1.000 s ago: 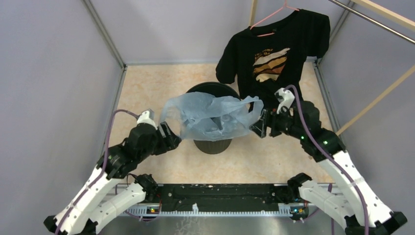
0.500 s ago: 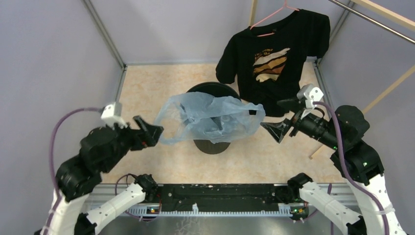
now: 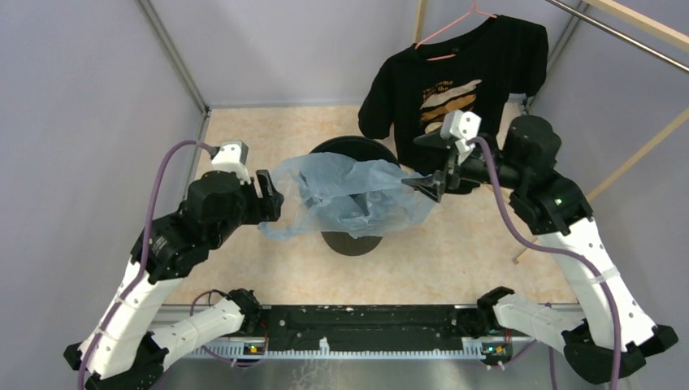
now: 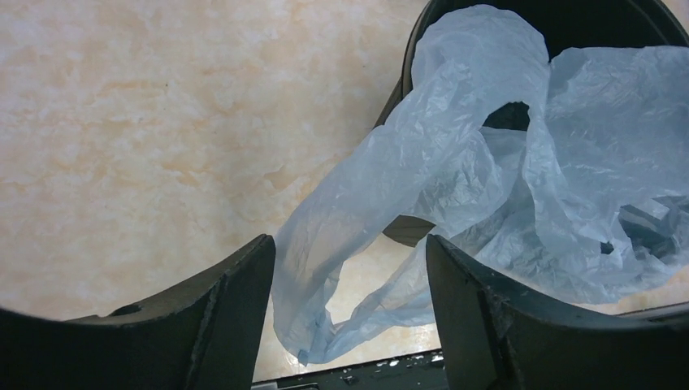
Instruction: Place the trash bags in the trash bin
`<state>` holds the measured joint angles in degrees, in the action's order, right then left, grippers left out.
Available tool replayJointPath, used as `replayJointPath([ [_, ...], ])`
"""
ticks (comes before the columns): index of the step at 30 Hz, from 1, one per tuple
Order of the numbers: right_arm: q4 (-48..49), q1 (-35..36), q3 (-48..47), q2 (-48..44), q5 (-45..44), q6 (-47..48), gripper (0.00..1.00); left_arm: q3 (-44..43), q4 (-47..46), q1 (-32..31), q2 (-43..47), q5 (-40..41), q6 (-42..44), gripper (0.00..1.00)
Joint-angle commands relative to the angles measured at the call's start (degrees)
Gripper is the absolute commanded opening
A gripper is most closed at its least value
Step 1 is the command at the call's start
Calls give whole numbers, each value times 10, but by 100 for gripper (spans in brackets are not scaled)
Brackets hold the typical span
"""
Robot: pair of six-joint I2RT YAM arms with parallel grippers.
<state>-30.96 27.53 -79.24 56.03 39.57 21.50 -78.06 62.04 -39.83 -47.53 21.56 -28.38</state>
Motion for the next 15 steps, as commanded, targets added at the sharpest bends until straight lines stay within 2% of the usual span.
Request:
replayJointPath([
  [1,12,23,-26,12,61,57,85,9,-25,0,-9,36,10,72],
  [5,-32,49,-31,32,62,104,86,13,-38,0,-17,51,14,58],
  [10,-20,60,-6,31,30,134,85,12,-40,0,-29,92,28,52],
  [12,-2,61,-2,36,15,122,79,16,-51,1,-31,83,30,47],
  [15,28,62,9,37,-5,97,58,20,-60,2,-37,80,30,40],
])
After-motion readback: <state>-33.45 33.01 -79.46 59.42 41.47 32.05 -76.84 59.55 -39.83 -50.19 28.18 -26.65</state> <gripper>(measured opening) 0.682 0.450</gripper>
